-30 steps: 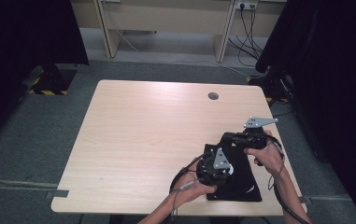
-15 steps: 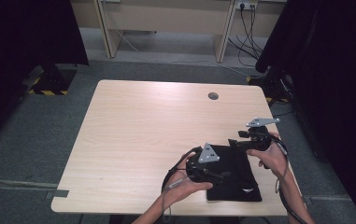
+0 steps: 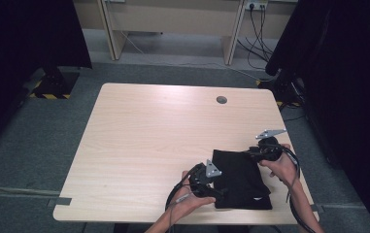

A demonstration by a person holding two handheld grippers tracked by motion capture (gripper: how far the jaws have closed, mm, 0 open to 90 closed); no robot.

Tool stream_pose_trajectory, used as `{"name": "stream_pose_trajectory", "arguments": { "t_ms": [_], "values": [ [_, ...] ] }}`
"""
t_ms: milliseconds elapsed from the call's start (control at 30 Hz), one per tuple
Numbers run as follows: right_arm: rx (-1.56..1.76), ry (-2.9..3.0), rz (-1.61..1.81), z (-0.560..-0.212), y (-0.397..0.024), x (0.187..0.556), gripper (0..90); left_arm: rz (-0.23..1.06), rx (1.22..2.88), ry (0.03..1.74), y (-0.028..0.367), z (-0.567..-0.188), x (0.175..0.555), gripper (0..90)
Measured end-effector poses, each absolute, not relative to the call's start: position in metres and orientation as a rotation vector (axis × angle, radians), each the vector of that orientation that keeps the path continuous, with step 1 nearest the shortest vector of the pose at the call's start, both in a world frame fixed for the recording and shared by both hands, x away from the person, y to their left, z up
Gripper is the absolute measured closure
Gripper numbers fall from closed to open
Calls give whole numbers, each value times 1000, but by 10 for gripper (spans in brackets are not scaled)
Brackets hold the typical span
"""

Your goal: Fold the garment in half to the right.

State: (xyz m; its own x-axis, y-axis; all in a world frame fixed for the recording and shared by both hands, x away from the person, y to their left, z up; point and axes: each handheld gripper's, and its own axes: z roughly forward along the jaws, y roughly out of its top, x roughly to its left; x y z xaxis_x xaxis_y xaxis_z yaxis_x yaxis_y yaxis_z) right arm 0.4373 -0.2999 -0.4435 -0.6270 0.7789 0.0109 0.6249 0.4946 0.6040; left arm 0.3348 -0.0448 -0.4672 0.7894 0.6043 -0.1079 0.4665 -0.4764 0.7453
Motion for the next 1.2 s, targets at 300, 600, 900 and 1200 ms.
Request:
{"name": "stream_pose_trajectory", "arguments": {
  "t_ms": [300,600,900,1200],
  "values": [
    [1056,2381,879,-413,-305,419,860,208,2164,836,-48,-476,333,155],
    [1104,2357,770,-438,-321,408,861,234,2163,843,-49,-476,328,176],
    [1185,2346,753,-453,-327,413,694,221,2165,840,-49,-476,330,178],
    [1096,2333,876,-427,-302,384,392,202,2105,822,-32,-460,337,175]
  ]
}}
